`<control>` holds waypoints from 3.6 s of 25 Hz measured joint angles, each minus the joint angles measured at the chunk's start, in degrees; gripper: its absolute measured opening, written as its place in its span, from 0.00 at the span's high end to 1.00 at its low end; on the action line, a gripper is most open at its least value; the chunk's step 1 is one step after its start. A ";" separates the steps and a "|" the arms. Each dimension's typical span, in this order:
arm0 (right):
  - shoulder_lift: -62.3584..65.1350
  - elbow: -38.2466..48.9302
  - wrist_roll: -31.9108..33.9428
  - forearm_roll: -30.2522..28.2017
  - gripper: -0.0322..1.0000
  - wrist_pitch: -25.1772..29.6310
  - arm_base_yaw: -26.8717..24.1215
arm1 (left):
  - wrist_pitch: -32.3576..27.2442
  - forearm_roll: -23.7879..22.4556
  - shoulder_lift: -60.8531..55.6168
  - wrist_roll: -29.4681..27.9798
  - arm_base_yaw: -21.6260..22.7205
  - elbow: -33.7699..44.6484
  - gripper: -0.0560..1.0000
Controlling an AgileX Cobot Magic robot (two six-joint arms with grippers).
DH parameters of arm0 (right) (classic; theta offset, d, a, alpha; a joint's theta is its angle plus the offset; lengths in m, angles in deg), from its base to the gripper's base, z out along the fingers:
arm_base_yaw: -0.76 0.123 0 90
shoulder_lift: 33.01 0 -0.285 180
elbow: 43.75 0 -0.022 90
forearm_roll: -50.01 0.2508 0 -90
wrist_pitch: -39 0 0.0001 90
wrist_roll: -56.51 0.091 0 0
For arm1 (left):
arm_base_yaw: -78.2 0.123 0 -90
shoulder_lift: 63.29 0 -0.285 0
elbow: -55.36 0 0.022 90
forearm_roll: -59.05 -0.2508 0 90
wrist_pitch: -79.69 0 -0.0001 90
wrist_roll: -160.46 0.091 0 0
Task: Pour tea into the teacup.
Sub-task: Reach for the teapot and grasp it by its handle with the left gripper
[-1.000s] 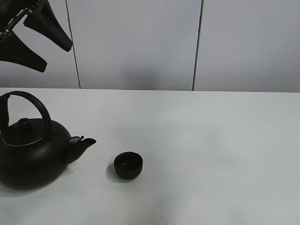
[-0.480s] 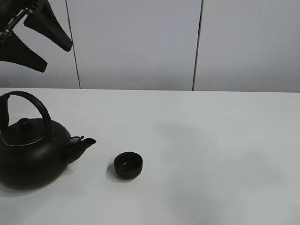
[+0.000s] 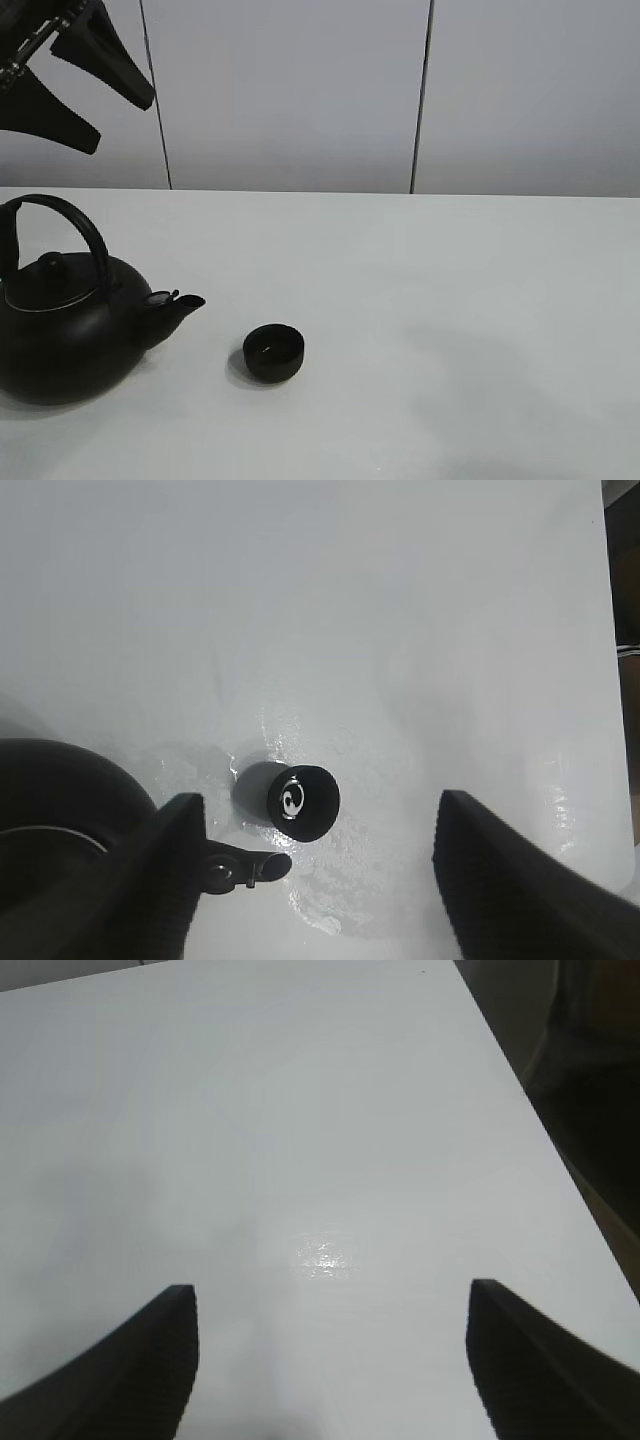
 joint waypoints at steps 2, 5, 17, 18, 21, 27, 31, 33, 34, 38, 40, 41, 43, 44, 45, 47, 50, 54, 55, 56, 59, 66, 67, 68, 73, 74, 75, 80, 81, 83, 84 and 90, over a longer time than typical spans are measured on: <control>0.00 0.05 -0.07 0.10 0.47 0.00 1.76 | 0.00 0.00 0.00 0.00 0.00 0.00 0.50; 0.00 0.12 -0.43 0.20 0.47 0.00 4.46 | 0.04 0.00 0.00 0.00 0.00 0.00 0.50; 0.00 0.12 -0.42 0.20 0.47 0.00 7.74 | 0.04 0.00 0.00 0.00 0.00 0.00 0.50; 0.00 0.12 -0.42 0.20 0.47 0.00 7.74 | 0.04 0.00 0.00 0.00 0.00 0.00 0.50; 0.00 0.12 -0.42 0.20 0.47 0.00 7.74 | 0.04 0.00 0.00 0.00 0.00 0.00 0.50; 0.00 0.12 -0.42 0.20 0.47 0.00 7.74 | 0.04 0.05 0.00 0.00 0.00 0.00 0.50; 0.00 0.12 -0.42 0.20 0.47 0.01 7.74 | 1.58 0.05 0.00 0.00 0.00 0.00 0.50; 0.00 0.12 -0.42 0.20 0.47 0.01 7.74 | 3.02 0.05 0.00 0.00 0.00 0.00 0.50; 0.00 0.12 -0.42 0.20 0.47 0.01 7.74 | 3.64 0.05 0.00 0.00 0.00 0.00 0.50; 0.00 0.12 -0.42 0.20 0.47 0.01 7.74 | 5.81 0.05 0.00 0.00 0.00 0.00 0.50; 0.00 0.12 -0.42 0.20 0.47 0.01 7.74 | 9.45 0.05 0.00 0.71 0.00 0.00 0.50; 0.00 0.12 -0.42 0.20 0.47 0.01 7.74 | 11.25 0.05 0.00 1.24 0.00 0.00 0.50; 0.00 0.12 -0.42 0.20 0.47 0.01 7.74 | 15.90 0.05 0.00 3.27 0.00 0.00 0.50; 0.00 0.12 -0.42 0.20 0.47 0.01 7.74 | 18.04 -0.26 0.00 4.38 0.00 0.00 0.50; 0.00 0.12 -0.42 0.20 0.47 0.01 7.74 | 19.77 -0.89 0.00 5.80 0.00 -0.08 0.49; 0.00 0.12 -0.42 0.20 0.47 0.01 7.74 | 22.92 -2.64 0.05 8.76 0.00 -0.79 0.48; 0.00 0.12 -0.42 0.20 0.47 0.01 7.74 | 26.62 -8.26 -0.10 9.07 0.06 -2.86 0.40; 0.00 0.12 -0.42 0.20 0.47 0.01 7.74 | 33.61 -21.72 -3.53 -0.39 -1.34 -3.30 0.37; 0.00 0.12 -0.42 0.20 0.47 0.01 7.74 | 34.56 -26.41 -4.88 -3.78 -2.00 -3.30 0.36; 0.00 0.12 -0.42 0.20 0.47 0.01 7.74 | 35.28 -31.53 -6.65 -8.37 -2.73 -3.30 0.36; 0.00 0.12 -0.42 0.20 0.47 -0.04 7.74 | 36.38 -46.56 -12.14 -22.72 -6.25 -2.16 0.36; 0.00 0.12 -0.42 0.20 0.47 -0.04 7.74 | 44.79 -76.03 -24.49 -47.67 -14.90 13.03 0.36; 0.00 0.12 -0.42 0.20 0.47 -0.04 7.74 | 47.33 -80.15 -26.22 -50.49 -15.15 16.29 0.36; 0.00 0.12 -0.42 0.20 0.47 -0.04 7.74 | 49.76 -83.76 -27.83 -52.73 -15.16 19.55 0.36; 0.00 0.12 -0.42 0.20 0.47 -0.04 7.74 | 57.90 -97.65 -32.81 -57.08 -13.15 32.52 0.36; 0.00 0.12 -0.42 0.20 0.47 -0.04 7.74 | 58.65 -97.57 -33.25 -58.53 -12.38 34.52 0.36; 0.00 0.12 -0.42 0.20 0.47 -0.04 7.74 | 58.93 -97.33 -33.39 -59.72 -11.40 36.25 0.36; 0.00 0.12 -0.42 0.20 0.47 -0.04 7.74 | 61.04 -95.56 -33.44 -61.17 -6.51 43.47 0.36; 0.00 0.12 -0.42 0.20 0.47 -0.04 7.74 | 62.90 -94.70 -33.44 -61.17 -5.20 45.02 0.36; 0.00 0.12 -0.42 0.20 0.47 -0.04 7.74 | 67.56 -93.35 -33.44 -61.17 -1.39 47.79 0.36; 0.00 0.12 -0.42 0.20 0.47 -0.04 7.74 | 69.77 -93.04 -33.44 -61.17 0.73 49.19 0.36; 0.00 0.12 -0.42 0.20 0.47 0.03 7.74 | 81.33 -95.50 -33.44 -58.95 10.54 54.56 0.38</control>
